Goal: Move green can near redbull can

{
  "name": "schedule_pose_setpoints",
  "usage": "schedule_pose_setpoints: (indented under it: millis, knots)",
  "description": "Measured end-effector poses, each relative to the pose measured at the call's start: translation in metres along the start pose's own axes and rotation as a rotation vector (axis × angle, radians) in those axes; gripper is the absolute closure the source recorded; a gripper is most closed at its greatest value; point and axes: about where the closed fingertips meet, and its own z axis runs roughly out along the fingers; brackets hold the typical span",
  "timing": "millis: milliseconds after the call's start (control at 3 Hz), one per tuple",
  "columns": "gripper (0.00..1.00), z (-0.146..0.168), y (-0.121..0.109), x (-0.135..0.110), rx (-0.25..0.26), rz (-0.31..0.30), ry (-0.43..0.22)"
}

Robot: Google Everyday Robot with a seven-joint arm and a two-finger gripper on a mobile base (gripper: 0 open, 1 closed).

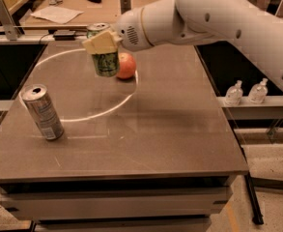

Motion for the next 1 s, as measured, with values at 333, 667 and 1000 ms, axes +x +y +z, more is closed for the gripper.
schedule_pose_setpoints:
  millis: [333,667,1000]
  knots:
    - [1.00,0.003,0.001,0.007,0.000,0.007,0.009]
    - [1.00,0.000,0.012,0.002,0.012,0.008,-0.005]
    - [1.00,-0.006,0.030,-0.001,0.030,0.008,-0.023]
